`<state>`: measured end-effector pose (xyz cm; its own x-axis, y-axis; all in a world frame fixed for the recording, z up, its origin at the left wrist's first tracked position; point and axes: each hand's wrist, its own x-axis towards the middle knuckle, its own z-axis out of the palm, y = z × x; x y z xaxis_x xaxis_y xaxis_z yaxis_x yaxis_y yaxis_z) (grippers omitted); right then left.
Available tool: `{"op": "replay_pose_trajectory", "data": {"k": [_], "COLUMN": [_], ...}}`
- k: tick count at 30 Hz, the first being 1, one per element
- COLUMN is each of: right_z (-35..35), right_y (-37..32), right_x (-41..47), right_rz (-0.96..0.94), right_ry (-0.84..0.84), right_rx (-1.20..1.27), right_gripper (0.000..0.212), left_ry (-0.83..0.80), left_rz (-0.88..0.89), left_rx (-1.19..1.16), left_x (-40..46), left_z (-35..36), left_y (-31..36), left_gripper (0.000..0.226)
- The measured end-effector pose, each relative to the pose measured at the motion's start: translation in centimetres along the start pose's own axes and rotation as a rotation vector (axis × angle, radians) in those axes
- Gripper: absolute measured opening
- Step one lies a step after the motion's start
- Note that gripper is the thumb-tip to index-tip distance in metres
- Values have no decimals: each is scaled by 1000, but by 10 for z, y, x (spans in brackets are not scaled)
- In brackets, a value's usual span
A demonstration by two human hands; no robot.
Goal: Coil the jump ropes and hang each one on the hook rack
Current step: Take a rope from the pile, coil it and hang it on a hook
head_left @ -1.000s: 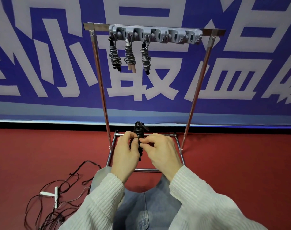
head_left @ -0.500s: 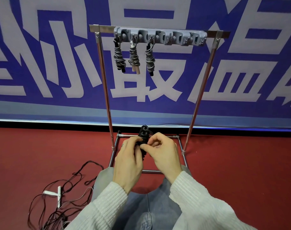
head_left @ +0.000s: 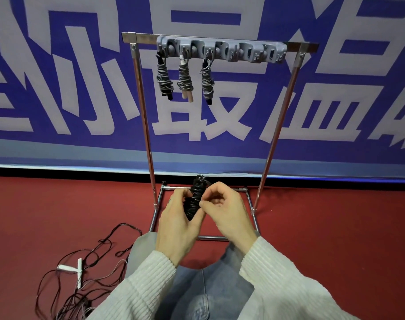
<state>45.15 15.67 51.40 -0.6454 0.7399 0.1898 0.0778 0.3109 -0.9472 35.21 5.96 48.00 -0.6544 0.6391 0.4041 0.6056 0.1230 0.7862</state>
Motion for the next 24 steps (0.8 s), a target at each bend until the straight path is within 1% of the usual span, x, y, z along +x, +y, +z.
{"op": "replay_pose_trajectory", "data": {"k": [3, 6, 8, 10, 11, 12, 13, 16, 17, 18, 20, 24], "right_z": [0, 0, 2, 2, 3, 3, 3, -6, -11, -15, -20, -19], "right_y": [0, 1, 0, -2, -3, -4, -6, -16, -18, -19, -18, -14], "right_x": [0, -4, -8, -10, -11, -11, -9, -2, 2, 5, 9, 13], "right_rz": [-49, -99, -189, -293, -302, -270, -202, 140, 215, 243, 228, 198], "right_ry": [47, 91, 172, 245, 261, 244, 214, 102, 66, 36, -11, -66], "right_rx": [100, 137, 56, -122, -162, -129, -35, 395, 430, 396, 291, 216], "right_gripper": [30, 36, 34, 27, 26, 27, 26, 15, 12, 10, 9, 12], "left_ry": [9, 8, -14, -53, -61, -60, -53, -52, -68, -86, -110, -75], "left_rz": [21, 48, 65, 68, 71, 80, 93, 123, 131, 138, 134, 134], "left_rx": [-44, -30, -32, -53, -53, -46, -38, -8, -2, 10, 39, 41], "left_x": [1, 4, 4, 5, 5, 5, 6, 8, 9, 10, 10, 6], "left_z": [-1, -4, -6, -7, -7, -7, -8, -12, -14, -16, -18, -17], "left_y": [5, 6, 8, 10, 10, 10, 10, 9, 7, 4, 2, 1], "left_gripper": [28, 25, 25, 26, 27, 27, 27, 31, 32, 34, 36, 36]}}
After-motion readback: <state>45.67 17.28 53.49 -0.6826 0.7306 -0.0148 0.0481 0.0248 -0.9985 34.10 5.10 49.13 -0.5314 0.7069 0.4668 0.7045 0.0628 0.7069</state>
